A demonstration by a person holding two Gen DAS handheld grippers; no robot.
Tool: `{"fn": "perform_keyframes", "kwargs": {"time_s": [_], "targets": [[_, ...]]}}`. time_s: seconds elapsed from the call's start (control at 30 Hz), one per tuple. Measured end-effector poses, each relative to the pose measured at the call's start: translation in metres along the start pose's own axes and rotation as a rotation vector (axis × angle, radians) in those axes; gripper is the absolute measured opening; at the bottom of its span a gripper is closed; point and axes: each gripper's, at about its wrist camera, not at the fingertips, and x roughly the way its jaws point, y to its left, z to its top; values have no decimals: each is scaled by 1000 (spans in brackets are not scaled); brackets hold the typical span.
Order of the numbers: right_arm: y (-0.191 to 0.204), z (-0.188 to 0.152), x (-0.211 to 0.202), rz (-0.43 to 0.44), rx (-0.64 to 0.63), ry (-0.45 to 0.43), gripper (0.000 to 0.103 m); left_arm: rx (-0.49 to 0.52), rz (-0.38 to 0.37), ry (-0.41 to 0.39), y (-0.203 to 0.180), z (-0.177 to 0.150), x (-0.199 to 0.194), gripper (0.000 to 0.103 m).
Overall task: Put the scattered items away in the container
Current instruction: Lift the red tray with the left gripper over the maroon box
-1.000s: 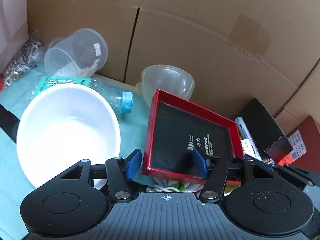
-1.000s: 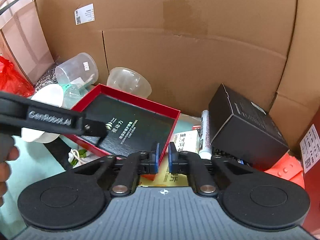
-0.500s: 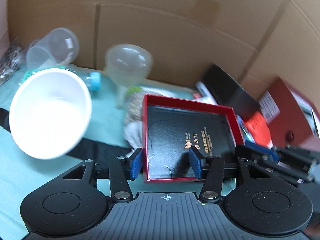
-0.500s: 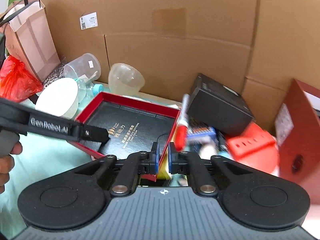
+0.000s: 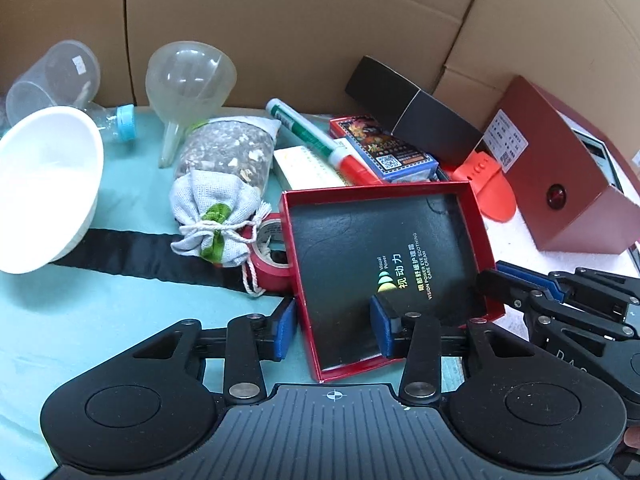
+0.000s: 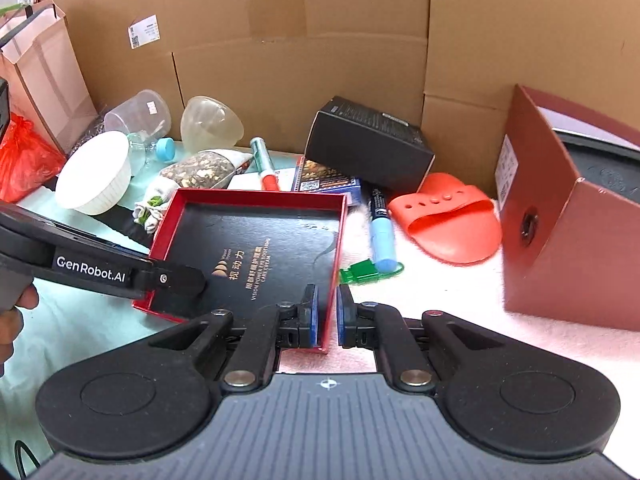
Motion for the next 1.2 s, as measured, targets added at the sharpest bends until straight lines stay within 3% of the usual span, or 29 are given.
{"fn": "perform_keyframes", "kwargs": {"time_s": [0.03, 0.1, 0.13, 0.33, 0.5, 0.73, 0.93, 1.2], "targets": [[1, 0, 1, 3, 1, -2, 13, -3, 0, -2, 1, 0, 0, 55], [2, 0, 4, 0, -1, 0, 13, -13, 5, -4, 2, 0, 1, 58], [1, 0, 6, 1, 0, 6, 13, -11, 3, 0, 1, 0, 2, 43], [-2, -2, -1, -4, 6, 0, 11, 19, 20, 2, -12, 1, -8, 36], [-14, 3, -28, -30, 13, -74, 11, 40, 3, -39, -34, 8, -27, 33], [-47, 17, -75, -122, 21, -196, 11, 120, -48, -123, -95, 37, -43, 33], [-96, 28, -109, -241, 51, -270, 11, 203, -109, -157, -165, 66, -33, 33], [-164, 34, -133, -407, 83, -288, 11, 256, -242, -131, -246, 96, 1, 34]]}}
